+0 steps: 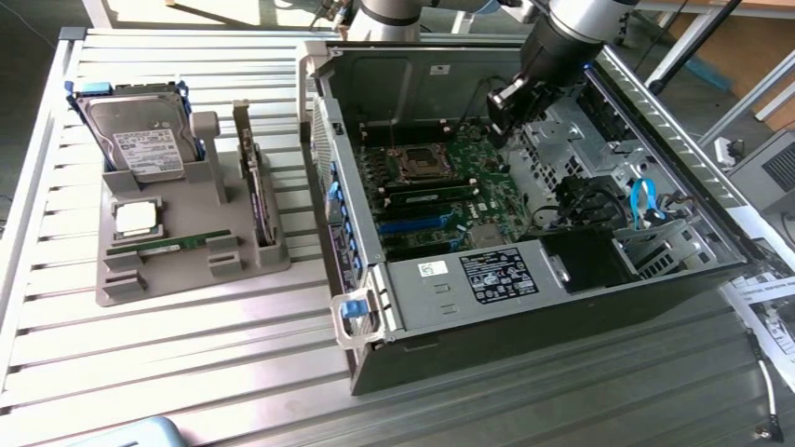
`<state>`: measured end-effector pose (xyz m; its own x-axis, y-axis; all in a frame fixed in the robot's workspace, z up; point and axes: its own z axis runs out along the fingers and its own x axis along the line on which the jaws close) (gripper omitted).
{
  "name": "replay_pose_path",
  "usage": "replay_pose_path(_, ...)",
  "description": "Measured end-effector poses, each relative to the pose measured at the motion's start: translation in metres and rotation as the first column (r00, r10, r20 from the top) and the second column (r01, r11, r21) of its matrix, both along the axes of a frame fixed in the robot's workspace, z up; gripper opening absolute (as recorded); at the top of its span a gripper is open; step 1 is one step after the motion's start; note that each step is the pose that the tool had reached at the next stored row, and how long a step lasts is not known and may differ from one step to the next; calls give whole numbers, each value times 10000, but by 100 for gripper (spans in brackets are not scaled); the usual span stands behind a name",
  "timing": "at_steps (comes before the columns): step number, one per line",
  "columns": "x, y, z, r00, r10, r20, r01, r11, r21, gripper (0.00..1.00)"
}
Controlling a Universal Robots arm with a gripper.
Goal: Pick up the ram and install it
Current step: 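Press down the ram until it locks into place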
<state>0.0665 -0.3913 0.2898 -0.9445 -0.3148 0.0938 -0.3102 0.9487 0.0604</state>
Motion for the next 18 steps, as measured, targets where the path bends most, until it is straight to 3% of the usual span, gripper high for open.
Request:
replay_pose_path(2, 0, 0, -1, 9994, -352, 0, 352, 9994, 0, 11)
replay_pose_path(4, 0, 0, -2, 9952, -978, 0, 978, 9952, 0, 11)
replay_pose_path(6, 0, 0, -3, 9917, -1287, 0, 1287, 9917, 0, 11)
replay_pose_path(14, 0, 0, -8, 9576, -2883, 0, 2883, 9576, 0, 11)
replay_pose_path(18, 0, 0, -8, 9562, -2926, 0, 2926, 9562, 0, 11)
